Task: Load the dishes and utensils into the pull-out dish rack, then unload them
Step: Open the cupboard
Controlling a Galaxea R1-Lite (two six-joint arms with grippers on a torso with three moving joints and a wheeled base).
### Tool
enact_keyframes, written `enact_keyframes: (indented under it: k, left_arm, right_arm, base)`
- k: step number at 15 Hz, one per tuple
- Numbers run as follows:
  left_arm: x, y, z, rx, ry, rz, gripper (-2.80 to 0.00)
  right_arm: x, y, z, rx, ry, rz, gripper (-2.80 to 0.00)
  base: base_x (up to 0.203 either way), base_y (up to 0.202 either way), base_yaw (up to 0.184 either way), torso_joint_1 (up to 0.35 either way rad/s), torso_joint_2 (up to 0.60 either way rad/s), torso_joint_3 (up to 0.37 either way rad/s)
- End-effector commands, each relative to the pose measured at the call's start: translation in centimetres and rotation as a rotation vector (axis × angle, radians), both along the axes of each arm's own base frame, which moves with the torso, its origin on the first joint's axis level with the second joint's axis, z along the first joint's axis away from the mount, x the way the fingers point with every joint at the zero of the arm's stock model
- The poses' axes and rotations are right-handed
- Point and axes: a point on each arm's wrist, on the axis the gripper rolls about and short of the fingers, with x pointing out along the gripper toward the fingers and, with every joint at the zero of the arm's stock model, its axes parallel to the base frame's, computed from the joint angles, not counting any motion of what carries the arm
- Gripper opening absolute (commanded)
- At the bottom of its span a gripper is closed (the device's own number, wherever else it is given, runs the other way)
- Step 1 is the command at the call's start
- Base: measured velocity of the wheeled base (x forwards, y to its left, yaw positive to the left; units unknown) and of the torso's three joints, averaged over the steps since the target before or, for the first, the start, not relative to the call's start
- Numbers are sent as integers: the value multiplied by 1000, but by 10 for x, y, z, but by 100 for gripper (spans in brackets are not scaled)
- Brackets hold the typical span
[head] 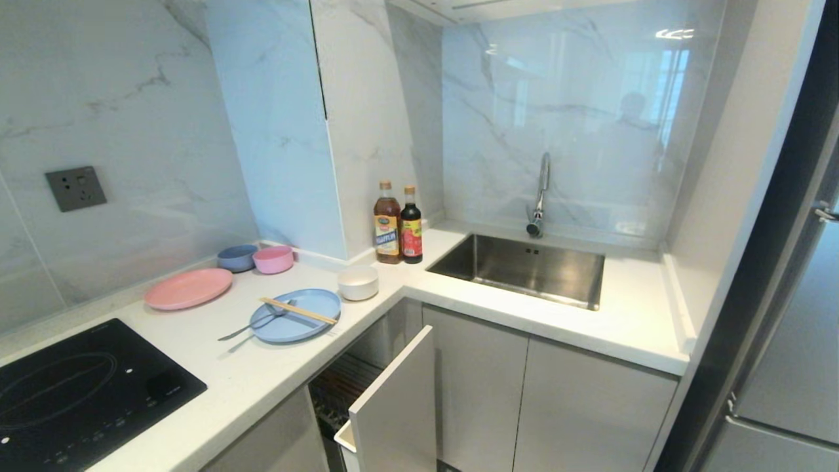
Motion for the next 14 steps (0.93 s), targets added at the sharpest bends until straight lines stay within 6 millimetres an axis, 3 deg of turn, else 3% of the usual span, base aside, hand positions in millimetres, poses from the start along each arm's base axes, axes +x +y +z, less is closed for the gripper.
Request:
enact_keyframes:
  k: [1,14]
  left_arm:
    - [0,0,-1,0,4,0,-280]
    - [0,0,-1,0,4,0,-280]
  right_arm:
    - [0,0,0,0,0,0,-280]
    - [0,0,0,0,2,0,-280]
  base:
    - [0,0,0,-189,377,175]
    - [0,0,0,-253,504,255]
